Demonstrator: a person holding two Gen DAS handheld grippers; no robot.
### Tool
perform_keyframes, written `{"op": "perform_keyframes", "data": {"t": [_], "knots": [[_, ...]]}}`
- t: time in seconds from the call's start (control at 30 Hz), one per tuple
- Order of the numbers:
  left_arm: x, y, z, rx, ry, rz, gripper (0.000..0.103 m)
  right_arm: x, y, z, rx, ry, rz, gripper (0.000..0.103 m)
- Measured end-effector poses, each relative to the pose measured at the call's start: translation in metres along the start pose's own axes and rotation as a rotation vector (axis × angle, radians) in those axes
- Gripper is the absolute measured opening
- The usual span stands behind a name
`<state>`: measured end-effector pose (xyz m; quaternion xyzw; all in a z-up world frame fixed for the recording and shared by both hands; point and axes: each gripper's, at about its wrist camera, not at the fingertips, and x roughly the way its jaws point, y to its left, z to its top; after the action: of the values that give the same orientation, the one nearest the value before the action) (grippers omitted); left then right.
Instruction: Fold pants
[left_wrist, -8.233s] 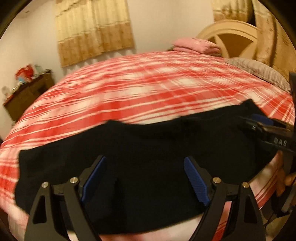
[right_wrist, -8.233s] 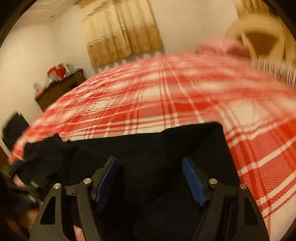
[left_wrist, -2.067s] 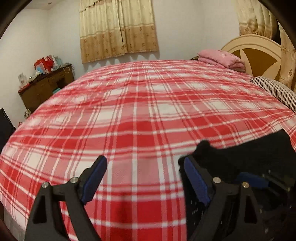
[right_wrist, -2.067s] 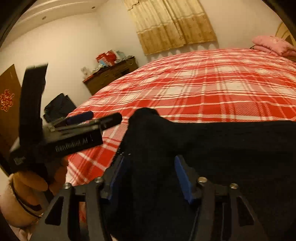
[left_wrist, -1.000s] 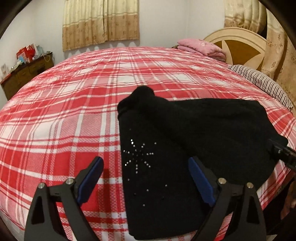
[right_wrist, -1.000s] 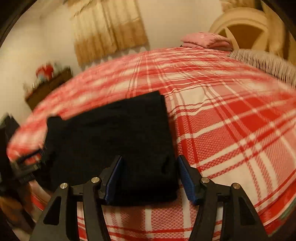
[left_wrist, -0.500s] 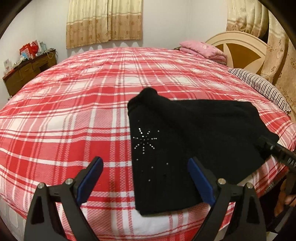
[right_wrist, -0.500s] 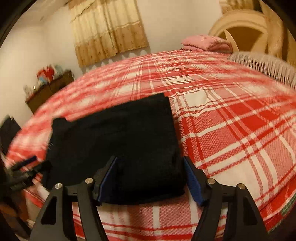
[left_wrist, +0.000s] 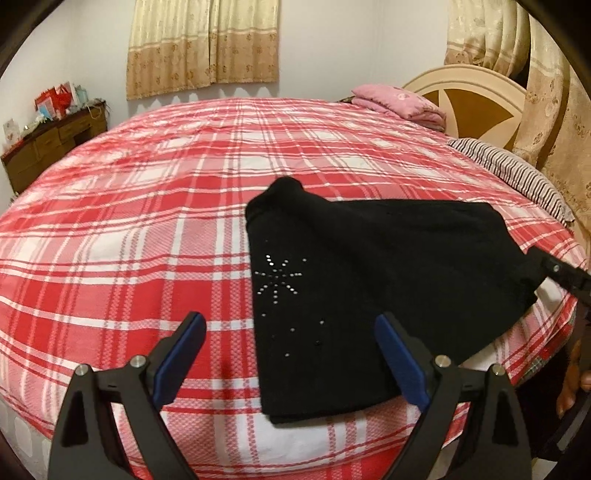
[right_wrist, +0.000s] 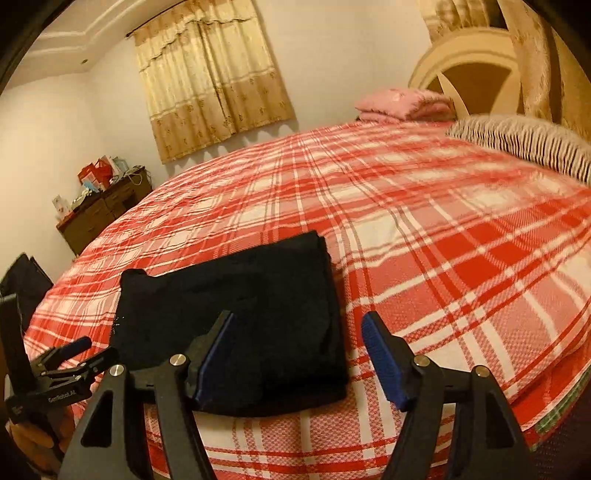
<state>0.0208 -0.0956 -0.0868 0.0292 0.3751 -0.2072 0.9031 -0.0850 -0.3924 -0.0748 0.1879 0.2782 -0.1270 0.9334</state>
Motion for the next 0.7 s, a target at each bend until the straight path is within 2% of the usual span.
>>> {"op": "perform_keyframes", "data": {"t": [0.1, 0.23, 0.33, 0.43, 0.5, 0.53, 0.57, 0.63, 0.7], "knots": [[0.009, 0.004, 0.000, -0.031, 0.028, -0.019, 0.095, 0.005, -0.013, 0.003, 0.048, -0.002, -0.015, 0.071], [0.021, 0.007, -0.003, -0.071, 0.069, -0.026, 0.095, 0.006, -0.019, 0.004, 0.073, -0.005, 0.008, 0.071], [0.020, 0.003, -0.004, -0.061, 0.066, -0.022, 0.095, 0.007, -0.022, 0.003, 0.078, -0.002, 0.016, 0.071], [0.018, 0.004, -0.005, -0.065, 0.066, -0.022, 0.095, -0.007, -0.026, 0.006, 0.092, -0.042, 0.049, 0.071], [0.011, 0.003, -0.004, -0.052, 0.040, -0.007, 0.095, -0.021, -0.027, 0.009, 0.053, -0.076, 0.059, 0.071], [0.006, 0.001, -0.003, -0.033, 0.018, 0.006, 0.095, -0.033, -0.022, 0.010, -0.013, -0.115, 0.018, 0.068], [0.002, -0.002, -0.003, -0.008, -0.003, 0.014, 0.095, -0.040, -0.015, 0.012, -0.075, -0.130, -0.022, 0.047], [-0.002, -0.008, -0.003, 0.034, -0.026, 0.004, 0.095, -0.045, -0.006, 0.012, -0.156, -0.107, -0.042, 0.023], [0.000, -0.011, -0.004, 0.055, -0.018, 0.000, 0.095, -0.049, 0.004, 0.009, -0.173, -0.087, 0.049, 0.023]]}}
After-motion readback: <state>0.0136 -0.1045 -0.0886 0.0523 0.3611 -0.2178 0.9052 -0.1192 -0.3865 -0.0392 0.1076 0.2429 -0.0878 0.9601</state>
